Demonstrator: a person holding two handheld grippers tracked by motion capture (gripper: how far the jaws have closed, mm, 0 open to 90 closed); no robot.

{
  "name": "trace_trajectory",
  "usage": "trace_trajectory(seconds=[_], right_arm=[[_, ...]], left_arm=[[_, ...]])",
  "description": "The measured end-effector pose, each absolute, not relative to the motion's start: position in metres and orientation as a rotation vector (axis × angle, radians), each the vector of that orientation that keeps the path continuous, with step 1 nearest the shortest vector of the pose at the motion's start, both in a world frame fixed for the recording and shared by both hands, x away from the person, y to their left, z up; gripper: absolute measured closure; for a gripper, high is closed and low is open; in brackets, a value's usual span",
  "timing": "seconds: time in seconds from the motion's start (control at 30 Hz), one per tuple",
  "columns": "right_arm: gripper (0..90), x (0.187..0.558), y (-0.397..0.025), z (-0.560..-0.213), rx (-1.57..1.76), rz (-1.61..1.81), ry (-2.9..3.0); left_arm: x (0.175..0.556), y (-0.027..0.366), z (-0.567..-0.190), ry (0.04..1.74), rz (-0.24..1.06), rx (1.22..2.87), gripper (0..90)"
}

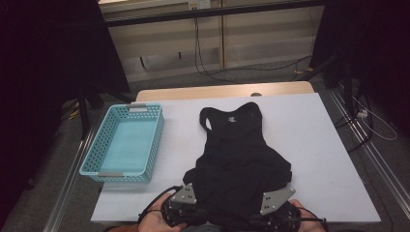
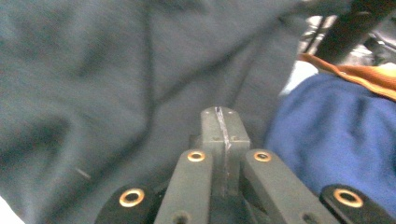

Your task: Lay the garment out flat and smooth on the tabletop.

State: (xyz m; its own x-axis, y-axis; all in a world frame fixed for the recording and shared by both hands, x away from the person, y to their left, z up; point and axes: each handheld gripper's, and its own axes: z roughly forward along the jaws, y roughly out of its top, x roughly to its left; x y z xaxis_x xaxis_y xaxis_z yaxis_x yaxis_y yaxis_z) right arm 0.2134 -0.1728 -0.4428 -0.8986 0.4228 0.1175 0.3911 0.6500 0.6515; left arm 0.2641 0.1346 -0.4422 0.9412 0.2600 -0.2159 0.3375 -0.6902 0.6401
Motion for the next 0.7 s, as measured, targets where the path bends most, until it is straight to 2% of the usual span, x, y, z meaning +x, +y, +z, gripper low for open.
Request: trace_trajectory(seconds=[0.1,0.2,0.23,0.33,0.37,0.47,0.63,0.7], right_arm=[[77.6,0.208,-0.174,-0.443,0.699,1.111,2.816],[63.5,0.208,-0.176,-0.441,0.708,1.139,2.789],[62.2,0.209,-0.178,-0.44,0.72,1.153,2.771],[54.4,0.216,-0.183,-0.436,0.766,1.187,2.697],[54.5,0.219,-0.185,-0.434,0.787,1.2,2.672],[53.2,0.232,-0.189,-0.431,0.829,1.199,2.6],[50.7,0.255,-0.185,-0.433,0.857,1.186,2.588],[50.2,0.262,-0.178,-0.435,0.837,1.172,2.604]], left_arm=[[0.253,0.139,-0.441,0.424,-0.197,2.354,90.0],[0.246,0.14,-0.438,0.425,-0.172,2.331,90.0],[0.248,0.142,-0.437,0.428,-0.164,2.31,89.9],[0.26,0.146,-0.432,0.479,-0.093,2.271,74.4],[0.266,0.146,-0.431,0.49,-0.077,2.268,68.6],[0.284,0.144,-0.429,0.508,-0.018,2.262,59.5],[0.307,0.133,-0.431,0.499,0.033,2.26,46.6],[0.31,0.127,-0.433,0.442,0.043,2.301,48.2]])
